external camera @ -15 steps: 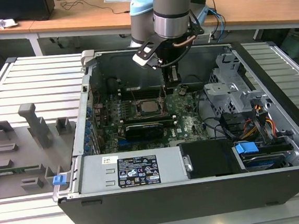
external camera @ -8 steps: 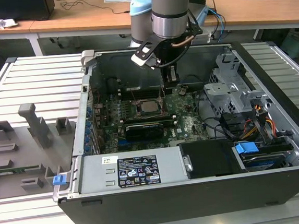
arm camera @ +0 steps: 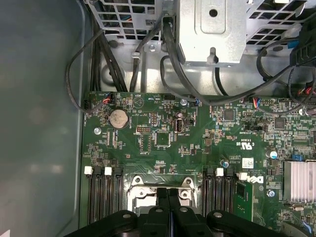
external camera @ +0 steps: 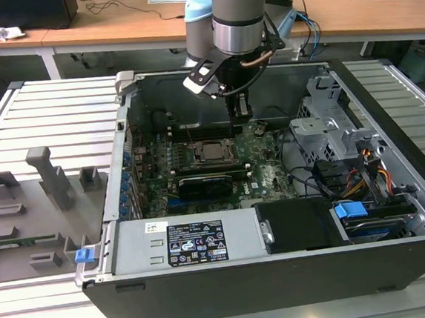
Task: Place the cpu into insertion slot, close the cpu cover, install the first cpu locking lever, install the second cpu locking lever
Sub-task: 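Close the cpu cover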
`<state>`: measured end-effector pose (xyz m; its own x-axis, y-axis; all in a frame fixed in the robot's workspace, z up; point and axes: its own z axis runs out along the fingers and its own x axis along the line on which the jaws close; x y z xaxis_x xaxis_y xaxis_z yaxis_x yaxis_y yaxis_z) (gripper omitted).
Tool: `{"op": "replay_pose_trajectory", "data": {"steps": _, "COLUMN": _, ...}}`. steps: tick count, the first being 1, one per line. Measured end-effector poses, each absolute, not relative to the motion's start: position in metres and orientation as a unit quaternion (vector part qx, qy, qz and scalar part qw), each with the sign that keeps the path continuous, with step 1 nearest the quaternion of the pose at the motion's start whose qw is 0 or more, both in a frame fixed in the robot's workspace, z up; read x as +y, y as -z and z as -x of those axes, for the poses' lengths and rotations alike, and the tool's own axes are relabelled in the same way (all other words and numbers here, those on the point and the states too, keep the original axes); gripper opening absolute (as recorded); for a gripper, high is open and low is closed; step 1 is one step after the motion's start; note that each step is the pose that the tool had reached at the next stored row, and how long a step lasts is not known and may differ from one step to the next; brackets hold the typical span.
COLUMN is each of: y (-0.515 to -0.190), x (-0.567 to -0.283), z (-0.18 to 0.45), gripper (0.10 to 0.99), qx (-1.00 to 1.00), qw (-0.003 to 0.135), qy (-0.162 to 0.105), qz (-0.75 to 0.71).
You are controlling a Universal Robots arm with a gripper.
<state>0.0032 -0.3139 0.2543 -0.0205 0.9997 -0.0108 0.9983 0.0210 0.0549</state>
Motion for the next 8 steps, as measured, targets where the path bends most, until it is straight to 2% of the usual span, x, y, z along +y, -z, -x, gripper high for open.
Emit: {"op": "replay_pose_trajectory", "data": {"steps": 8, "y": -0.2536, "x": -0.3139, "z": 0.0055, "gripper": 0.106, "qx": 0.714, "qw": 0.023, "qy": -0.016, "qz": -0.699}}
